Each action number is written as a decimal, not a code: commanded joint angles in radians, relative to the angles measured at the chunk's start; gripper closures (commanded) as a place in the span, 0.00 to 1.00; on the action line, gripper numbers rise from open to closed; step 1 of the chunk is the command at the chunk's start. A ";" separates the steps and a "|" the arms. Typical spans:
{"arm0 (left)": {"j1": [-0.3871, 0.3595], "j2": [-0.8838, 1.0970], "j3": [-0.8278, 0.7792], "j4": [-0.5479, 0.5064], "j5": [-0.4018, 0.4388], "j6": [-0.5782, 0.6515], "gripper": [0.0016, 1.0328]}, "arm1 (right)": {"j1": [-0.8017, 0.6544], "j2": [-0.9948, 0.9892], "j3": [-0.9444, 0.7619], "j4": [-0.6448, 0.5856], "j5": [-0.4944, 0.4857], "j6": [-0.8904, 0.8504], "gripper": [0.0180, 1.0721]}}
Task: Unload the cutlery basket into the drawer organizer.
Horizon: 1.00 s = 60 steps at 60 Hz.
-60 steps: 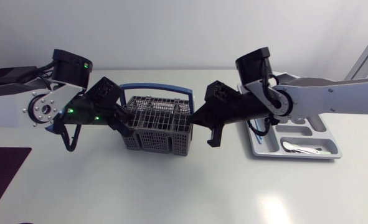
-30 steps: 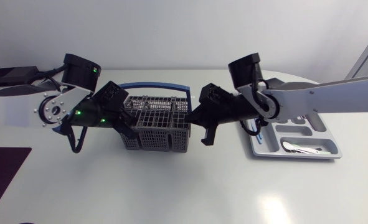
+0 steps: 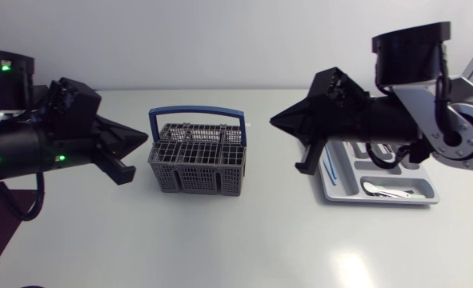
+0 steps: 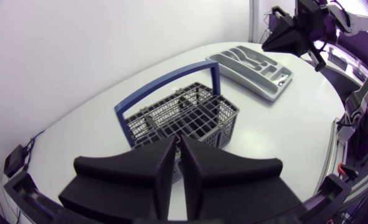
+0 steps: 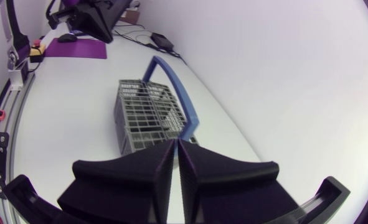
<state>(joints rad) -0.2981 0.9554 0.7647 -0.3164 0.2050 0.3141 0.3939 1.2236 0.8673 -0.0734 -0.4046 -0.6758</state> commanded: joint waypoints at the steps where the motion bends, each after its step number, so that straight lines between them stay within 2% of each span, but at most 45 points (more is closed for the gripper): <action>1: 0.074 -0.061 -0.065 0.008 0.001 0.005 0.73 | -0.072 -0.039 -0.063 0.032 0.030 0.050 0.80; 4: 0.128 -0.087 -0.084 0.010 0.002 0.019 0.58 | -0.116 -0.059 -0.091 0.060 0.053 0.067 0.77; 7: 0.159 -0.107 -0.099 0.010 0.002 0.033 0.52 | -0.152 -0.079 -0.122 0.093 0.075 0.082 0.77; 8: 0.182 -0.122 -0.113 0.013 0.002 0.037 0.46 | -0.164 -0.088 -0.134 0.110 0.082 0.085 0.77; 9: 0.186 -0.126 -0.116 0.013 0.002 0.039 0.44 | -0.178 -0.095 -0.148 0.124 0.092 0.088 0.76; 14: 0.244 -0.185 -0.169 0.016 0.002 0.063 0.14 | -0.233 -0.127 -0.197 0.164 0.122 0.113 0.71; 17: 0.275 -0.224 -0.196 0.022 0.004 0.075 0.05 | -0.273 -0.144 -0.221 0.182 0.144 0.131 0.66; 24: 0.338 -0.277 -0.242 0.037 0.010 0.095 0.04 | -0.306 -0.205 -0.292 0.235 0.214 0.159 0.63; 33: 0.511 -0.316 -0.277 0.056 0.116 0.097 0.04 | -0.362 -0.335 -0.383 0.274 0.268 0.213 0.57; 41: 0.593 -0.360 -0.314 0.077 0.169 0.097 0.04 | -0.392 -0.478 -0.459 0.281 0.320 0.222 0.54; 47: 0.623 -0.414 -0.344 0.085 0.186 0.089 0.04 | -0.400 -0.590 -0.516 0.279 0.363 0.220 0.51; 53: 0.623 -0.455 -0.367 0.092 0.188 0.077 0.04 | -0.403 -0.676 -0.554 0.251 0.389 0.222 0.51; 57: 0.623 -0.465 -0.380 0.102 0.188 0.068 0.04 | -0.411 -0.728 -0.582 0.230 0.395 0.222 0.44; 60: 0.606 -0.491 -0.400 0.113 0.167 0.047 0.04 | -0.410 -0.755 -0.597 0.222 0.396 0.246 0.44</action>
<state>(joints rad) 0.3176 0.4923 0.4088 -0.2218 0.3798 0.3885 -0.0090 0.5102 0.3115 0.1677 -0.0208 -0.4706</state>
